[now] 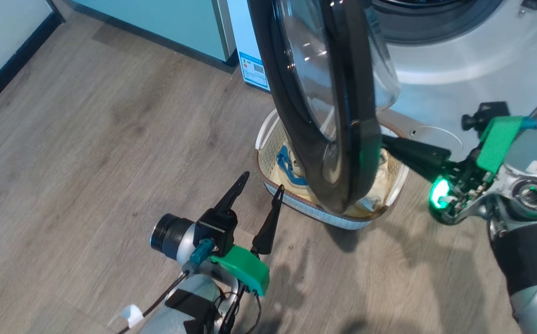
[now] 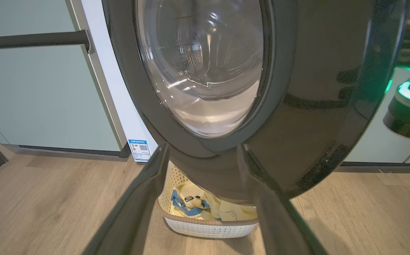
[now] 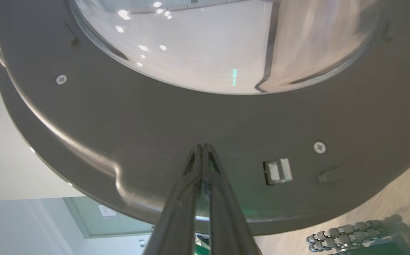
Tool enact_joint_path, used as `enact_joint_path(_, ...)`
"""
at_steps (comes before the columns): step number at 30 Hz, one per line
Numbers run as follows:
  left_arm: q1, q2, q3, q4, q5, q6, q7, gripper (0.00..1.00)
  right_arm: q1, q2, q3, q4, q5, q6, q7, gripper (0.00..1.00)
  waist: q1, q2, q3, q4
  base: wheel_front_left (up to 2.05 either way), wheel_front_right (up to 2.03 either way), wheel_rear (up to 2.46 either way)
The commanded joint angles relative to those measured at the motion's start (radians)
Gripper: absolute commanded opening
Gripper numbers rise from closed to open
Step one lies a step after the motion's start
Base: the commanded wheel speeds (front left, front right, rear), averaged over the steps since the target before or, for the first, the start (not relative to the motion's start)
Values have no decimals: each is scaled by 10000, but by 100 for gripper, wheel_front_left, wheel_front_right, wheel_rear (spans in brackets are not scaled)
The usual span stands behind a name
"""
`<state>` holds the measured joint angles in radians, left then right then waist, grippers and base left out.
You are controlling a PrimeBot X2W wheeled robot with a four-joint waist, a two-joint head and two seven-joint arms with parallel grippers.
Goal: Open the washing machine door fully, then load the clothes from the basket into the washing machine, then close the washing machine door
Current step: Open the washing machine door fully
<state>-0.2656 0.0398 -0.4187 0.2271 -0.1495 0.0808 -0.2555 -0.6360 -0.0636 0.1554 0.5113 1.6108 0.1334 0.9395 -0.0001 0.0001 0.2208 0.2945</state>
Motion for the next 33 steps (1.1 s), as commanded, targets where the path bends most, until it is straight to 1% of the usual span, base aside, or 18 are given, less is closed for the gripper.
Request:
enact_joint_path(1, -109, 104, 357, -281, 114, -39, -63, 100, -46, 132, 339, -306, 265, -27, -133, 0, 1, -1, -92, 47, 0, 0, 0)
enact_joint_path(8, -15, 104, 380, -229, 125, -85, -63, 100, 177, 133, 991, -270, 847, -27, -680, 0, 1, -1, -270, 133, 0, 0, 0)
enact_joint_path(11, 1, 104, 406, -221, 131, -83, -63, 100, 205, 133, 1085, -251, 959, -27, -908, 0, 1, -1, -289, 125, 0, 0, 0)
enact_joint_path(16, 9, 104, 473, -232, 129, -61, -63, 100, 220, 133, 1120, -208, 983, -27, -1613, 0, 1, -1, -277, 38, 0, 0, 0)
enact_joint_path(19, 12, 104, 602, -267, 105, -18, -63, 100, 208, 133, 899, -226, 946, -27, -2163, 0, 1, -1, -252, -58, 0, 0, 0)
enact_joint_path(22, 19, 104, 720, -280, 122, 0, -63, 100, 226, 117, 449, -377, 950, -27, -2865, 0, 1, -1, -248, -178, 0, 0, 0)
enact_joint_path(26, 23, 104, 931, -234, 186, -26, -63, 100, 406, -13, -327, -865, 920, -27, -3892, 0, 1, -1, -271, -385, 0, 0, 0)
enact_joint_path(28, 27, 104, 1043, -205, 206, -38, -63, 100, 589, -177, -726, -1244, 665, -27, -4576, 0, 1, -1, -295, -493, 0, 0, 0)
enact_joint_path(29, 32, 105, 1105, -184, 227, -46, -63, 100, 717, -219, -926, -1424, 581, -27, -4890, 4, 1, -1, -313, -558, 0, 0, 0)
enact_joint_path(30, 38, 105, 1164, -161, 242, -62, -63, 100, 852, -336, -1103, -1604, 343, -27, -5290, 36, 1, -1, -337, -618, 0, 0, 0)
enact_joint_path(31, 46, 105, 1225, -137, 258, -77, -63, 100, 1000, -459, -1217, -1808, 23, -27, -5689, 89, 1, -1, -364, -682, 0, 0, 0)
enact_joint_path(32, 50, 107, 1285, -112, 274, -93, -63, 100, 1169, -522, -1339, -2017, -211, -27, -6053, 100, 1, -1, -385, -745, 0, 0, 0)
enact_joint_path(33, 50, 108, 1347, -87, 286, -108, -63, 100, 1359, -608, -1500, -2179, -492, -27, -6503, 100, 1, -1, -413, -803, 0, 0, 0)
